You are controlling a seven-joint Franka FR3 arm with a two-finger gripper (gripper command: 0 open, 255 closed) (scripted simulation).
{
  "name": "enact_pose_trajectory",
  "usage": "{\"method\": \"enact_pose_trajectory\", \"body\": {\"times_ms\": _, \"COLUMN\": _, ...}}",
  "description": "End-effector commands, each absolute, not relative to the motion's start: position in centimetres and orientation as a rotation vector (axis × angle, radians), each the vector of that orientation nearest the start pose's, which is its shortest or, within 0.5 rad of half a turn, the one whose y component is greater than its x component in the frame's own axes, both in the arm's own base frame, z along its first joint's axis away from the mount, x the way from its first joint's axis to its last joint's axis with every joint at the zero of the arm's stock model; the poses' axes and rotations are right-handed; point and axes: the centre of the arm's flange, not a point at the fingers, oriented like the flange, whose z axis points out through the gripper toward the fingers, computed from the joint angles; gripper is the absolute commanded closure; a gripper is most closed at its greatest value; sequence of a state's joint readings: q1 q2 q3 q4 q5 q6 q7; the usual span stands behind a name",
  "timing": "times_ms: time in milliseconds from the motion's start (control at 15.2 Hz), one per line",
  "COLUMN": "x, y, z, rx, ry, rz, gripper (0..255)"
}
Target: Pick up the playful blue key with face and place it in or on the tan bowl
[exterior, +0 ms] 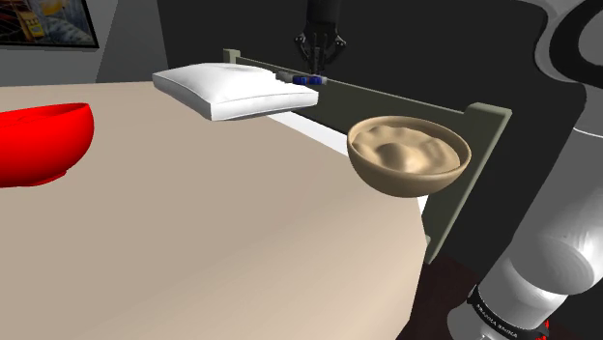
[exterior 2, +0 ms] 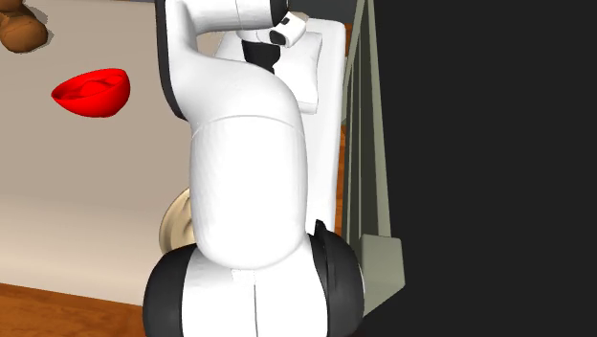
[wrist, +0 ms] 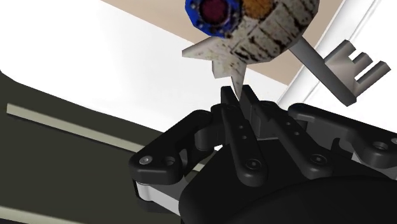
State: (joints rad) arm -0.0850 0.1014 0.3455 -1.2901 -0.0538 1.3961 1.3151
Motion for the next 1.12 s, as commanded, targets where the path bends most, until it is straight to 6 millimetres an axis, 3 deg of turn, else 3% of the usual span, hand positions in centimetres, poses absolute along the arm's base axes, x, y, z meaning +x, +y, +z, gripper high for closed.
{"method": "enact_pose_trajectory", "body": {"times_ms": 0, "x": 55.0, "y": 12.6, "z": 69.6, "rx": -2.711, "ry": 1.599, "rz": -0.032, "gripper": 255}}
{"method": "enact_pose_trajectory", "body": {"times_ms": 264, "x": 55.0, "y": 12.6, "z": 71.5, "rx": -2.711, "ry": 1.599, "rz": -0.032, "gripper": 255}}
{"method": "enact_pose_trajectory", "body": {"times_ms": 1056, "x": 39.2, "y": 12.2, "z": 72.0, "rx": -2.711, "ry": 1.599, "rz": -0.032, "gripper": 255}}
